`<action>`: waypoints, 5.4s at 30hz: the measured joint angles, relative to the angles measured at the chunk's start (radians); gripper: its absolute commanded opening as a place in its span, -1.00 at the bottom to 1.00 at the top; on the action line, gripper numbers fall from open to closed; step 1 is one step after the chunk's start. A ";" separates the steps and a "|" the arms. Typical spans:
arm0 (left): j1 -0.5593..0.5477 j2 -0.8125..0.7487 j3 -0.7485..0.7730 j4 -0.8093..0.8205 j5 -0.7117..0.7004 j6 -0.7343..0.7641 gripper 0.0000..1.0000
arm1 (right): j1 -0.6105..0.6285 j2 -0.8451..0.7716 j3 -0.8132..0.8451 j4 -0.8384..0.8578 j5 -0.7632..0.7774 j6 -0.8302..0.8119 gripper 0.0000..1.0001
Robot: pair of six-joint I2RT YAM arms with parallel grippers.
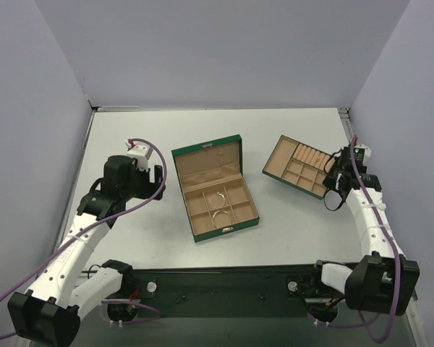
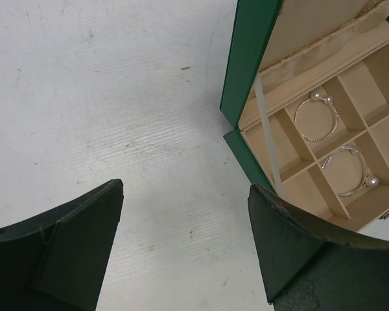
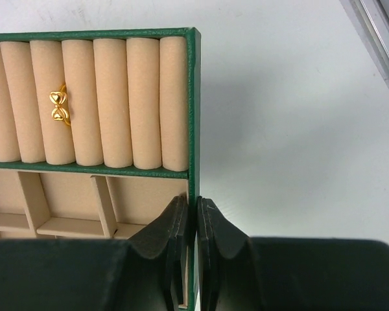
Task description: Organize the mixed jewelry
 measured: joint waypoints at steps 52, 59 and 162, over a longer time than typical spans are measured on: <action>0.000 0.000 0.000 0.000 -0.001 0.000 0.75 | 0.603 0.314 0.203 -0.111 -0.220 -0.154 -1.00; 0.000 0.000 0.000 0.000 -0.001 0.000 0.75 | 0.661 0.378 0.223 -0.064 -0.210 -0.136 -1.00; 0.000 0.011 0.000 0.000 0.000 0.000 0.75 | 0.754 0.379 0.140 0.023 -0.117 -0.014 -1.00</action>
